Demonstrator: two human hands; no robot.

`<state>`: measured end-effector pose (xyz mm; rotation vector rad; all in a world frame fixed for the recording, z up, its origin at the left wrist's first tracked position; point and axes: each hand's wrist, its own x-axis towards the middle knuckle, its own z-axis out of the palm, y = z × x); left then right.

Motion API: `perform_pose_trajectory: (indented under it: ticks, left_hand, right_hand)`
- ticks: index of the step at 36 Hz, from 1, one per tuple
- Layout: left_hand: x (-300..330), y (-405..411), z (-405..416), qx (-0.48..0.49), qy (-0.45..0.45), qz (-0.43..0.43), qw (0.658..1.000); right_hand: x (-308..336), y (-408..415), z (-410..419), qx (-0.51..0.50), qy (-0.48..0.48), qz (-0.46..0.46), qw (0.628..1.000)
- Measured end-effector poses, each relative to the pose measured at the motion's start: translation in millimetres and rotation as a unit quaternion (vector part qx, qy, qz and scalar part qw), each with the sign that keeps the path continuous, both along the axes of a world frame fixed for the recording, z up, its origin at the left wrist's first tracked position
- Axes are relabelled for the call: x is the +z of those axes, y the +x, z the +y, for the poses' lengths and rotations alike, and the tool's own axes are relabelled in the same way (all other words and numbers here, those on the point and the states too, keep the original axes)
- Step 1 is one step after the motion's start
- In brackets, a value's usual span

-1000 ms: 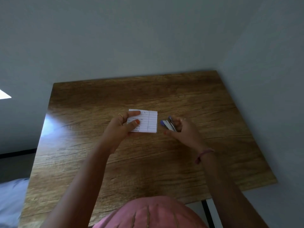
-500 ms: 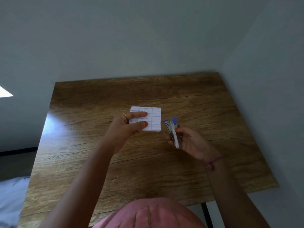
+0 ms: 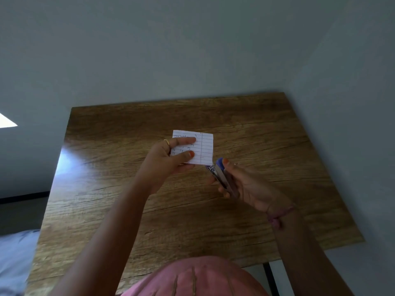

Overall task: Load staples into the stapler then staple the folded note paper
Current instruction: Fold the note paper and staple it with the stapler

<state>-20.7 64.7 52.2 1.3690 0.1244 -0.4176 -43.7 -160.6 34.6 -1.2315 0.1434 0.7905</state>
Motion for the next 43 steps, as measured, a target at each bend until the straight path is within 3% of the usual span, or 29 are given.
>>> perform_pose_trajectory:
  ticks: [10, 20, 27, 39, 43]
  left_hand:
    - [0, -7, -10, 0.017, -0.007, -0.013, 1.000]
    - [-2, -10, -16, 0.017, 0.045, -0.044, 0.998]
    - [1, -6, -11, -0.052, 0.082, -0.054, 0.994]
    - [4, -3, -17, 0.008, 0.074, -0.030, 0.997]
    - [5, -2, -15, -0.016, 0.069, -0.031, 0.997]
  right_hand:
    - [3, -2, 3, -0.034, 0.022, 0.019, 0.999]
    - [-1, -3, 0, -0.060, 0.046, 0.031, 0.997]
    - [3, -3, -6, -0.046, 0.033, 0.030, 0.998]
    - [3, -3, -4, -0.022, -0.005, 0.024, 0.999]
    - [5, -4, -4, -0.022, 0.026, 0.040, 0.999]
